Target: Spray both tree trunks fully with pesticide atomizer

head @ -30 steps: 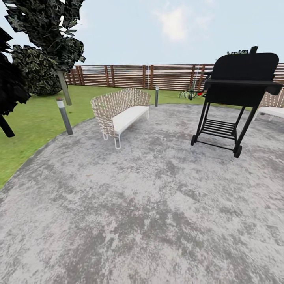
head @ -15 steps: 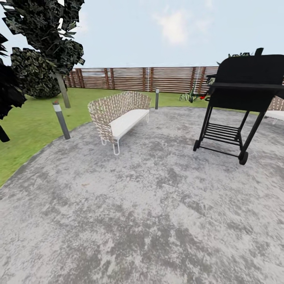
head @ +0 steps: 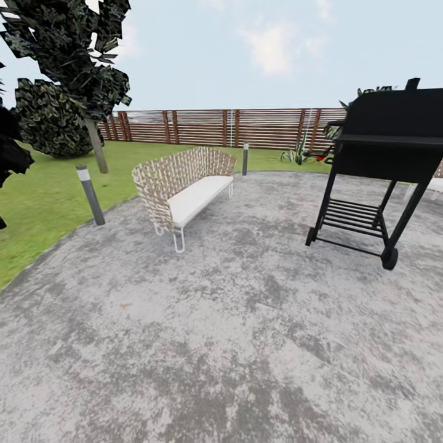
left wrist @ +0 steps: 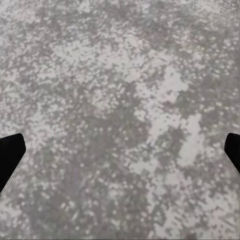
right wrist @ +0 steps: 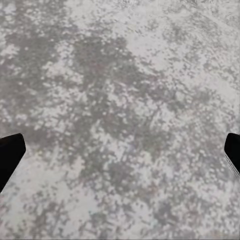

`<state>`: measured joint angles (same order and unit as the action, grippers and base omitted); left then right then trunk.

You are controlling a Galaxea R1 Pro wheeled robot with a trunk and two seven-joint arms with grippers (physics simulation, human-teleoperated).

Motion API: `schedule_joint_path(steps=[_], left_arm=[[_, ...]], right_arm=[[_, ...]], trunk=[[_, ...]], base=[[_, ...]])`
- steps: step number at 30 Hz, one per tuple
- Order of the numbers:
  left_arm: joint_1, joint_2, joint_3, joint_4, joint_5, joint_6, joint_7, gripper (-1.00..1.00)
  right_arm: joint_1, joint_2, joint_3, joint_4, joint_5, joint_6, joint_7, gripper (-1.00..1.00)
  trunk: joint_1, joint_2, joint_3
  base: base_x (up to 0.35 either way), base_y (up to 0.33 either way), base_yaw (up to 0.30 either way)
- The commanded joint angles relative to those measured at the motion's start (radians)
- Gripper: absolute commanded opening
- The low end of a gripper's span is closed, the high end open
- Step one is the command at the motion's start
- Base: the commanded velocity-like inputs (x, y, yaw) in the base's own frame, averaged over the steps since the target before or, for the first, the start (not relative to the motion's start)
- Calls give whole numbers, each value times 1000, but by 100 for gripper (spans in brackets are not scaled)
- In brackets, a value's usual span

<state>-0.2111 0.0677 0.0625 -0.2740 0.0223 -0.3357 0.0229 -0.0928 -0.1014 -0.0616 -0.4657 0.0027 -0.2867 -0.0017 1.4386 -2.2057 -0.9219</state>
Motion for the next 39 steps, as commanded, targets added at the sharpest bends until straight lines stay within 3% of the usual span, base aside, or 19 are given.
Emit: schedule_joint_path(steps=[1,26,39], left_arm=[[-1,0,1,1,2,-3,0,100],[-1,0,2,1,2,-4,0,100],[-1,0,1,4,2,-6,0,100]], right_arm=[[-1,0,-1,0,0,-3,0,100],[-1,0,-3,-1,0,-3,-3,100],[-1,0,-3,-1,0,-3,-3,100]], trunk=[[0,0,-1],[0,0,-1],[0,0,2]], base=[[340,0,0],[340,1,-1],[317,174,-156]])
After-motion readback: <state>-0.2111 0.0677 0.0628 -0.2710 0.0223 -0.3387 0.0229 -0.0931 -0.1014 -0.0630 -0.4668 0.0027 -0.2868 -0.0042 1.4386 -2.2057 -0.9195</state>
